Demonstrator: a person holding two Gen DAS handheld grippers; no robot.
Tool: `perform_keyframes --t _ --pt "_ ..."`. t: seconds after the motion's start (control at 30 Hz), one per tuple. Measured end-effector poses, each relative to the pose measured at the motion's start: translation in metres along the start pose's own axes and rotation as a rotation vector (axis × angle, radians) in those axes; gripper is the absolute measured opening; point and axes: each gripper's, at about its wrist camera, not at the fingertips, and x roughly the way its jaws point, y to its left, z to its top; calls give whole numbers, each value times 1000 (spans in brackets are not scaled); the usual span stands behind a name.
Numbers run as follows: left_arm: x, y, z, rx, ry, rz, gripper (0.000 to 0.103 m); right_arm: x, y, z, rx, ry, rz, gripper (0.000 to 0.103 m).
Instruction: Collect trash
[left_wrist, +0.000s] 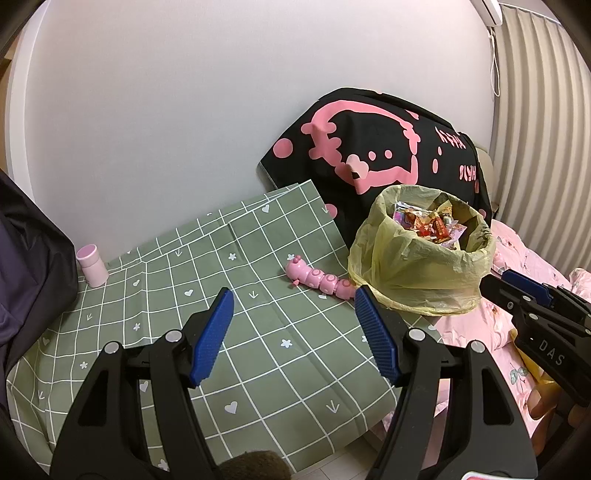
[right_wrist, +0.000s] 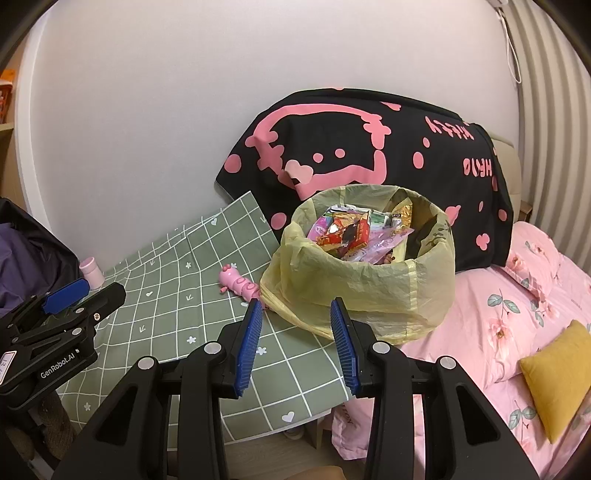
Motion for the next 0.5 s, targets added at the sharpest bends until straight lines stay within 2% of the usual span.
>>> perform_keyframes --t 0.5 --pt "-1 0 1 0 -5 5 65 0 -1 -2 4 0 -7 37"
